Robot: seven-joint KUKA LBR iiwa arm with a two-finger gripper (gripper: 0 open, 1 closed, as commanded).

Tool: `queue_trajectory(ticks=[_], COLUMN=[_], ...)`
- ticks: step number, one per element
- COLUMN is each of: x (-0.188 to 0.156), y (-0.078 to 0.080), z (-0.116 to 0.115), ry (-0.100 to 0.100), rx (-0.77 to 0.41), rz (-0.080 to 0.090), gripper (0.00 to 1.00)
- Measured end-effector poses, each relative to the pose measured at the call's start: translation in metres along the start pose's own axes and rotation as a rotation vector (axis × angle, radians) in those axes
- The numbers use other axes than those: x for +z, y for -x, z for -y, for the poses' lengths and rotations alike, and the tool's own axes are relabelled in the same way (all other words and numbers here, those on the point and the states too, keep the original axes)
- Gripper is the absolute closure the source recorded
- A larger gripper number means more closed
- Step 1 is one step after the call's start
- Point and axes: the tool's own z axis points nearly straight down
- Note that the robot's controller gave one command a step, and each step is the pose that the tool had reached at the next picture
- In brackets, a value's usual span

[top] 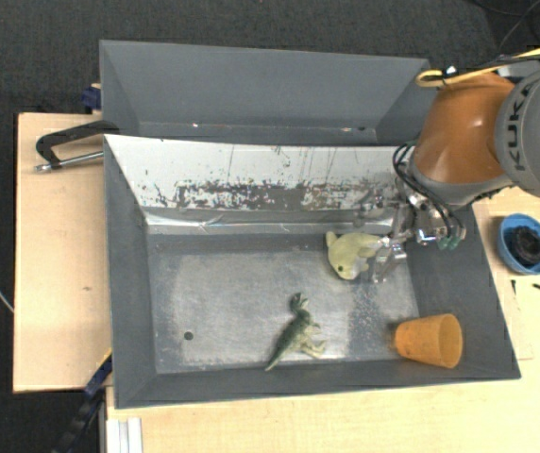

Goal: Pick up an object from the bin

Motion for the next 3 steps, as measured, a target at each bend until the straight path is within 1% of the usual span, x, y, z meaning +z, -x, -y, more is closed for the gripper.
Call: queue_trajectory(ticks=[1, 2, 3], x=[0.001, 0.03, 0.029], y=[0.004, -0.003, -0.002], z=[-0.025, -0.037, -0.037], ry=[0.004, 0.003, 0.001], rx=[0.133, 0.302, 0.301], rz=[-0.005, -0.005, -0.007], gripper=[0.0, 0.0, 0.0])
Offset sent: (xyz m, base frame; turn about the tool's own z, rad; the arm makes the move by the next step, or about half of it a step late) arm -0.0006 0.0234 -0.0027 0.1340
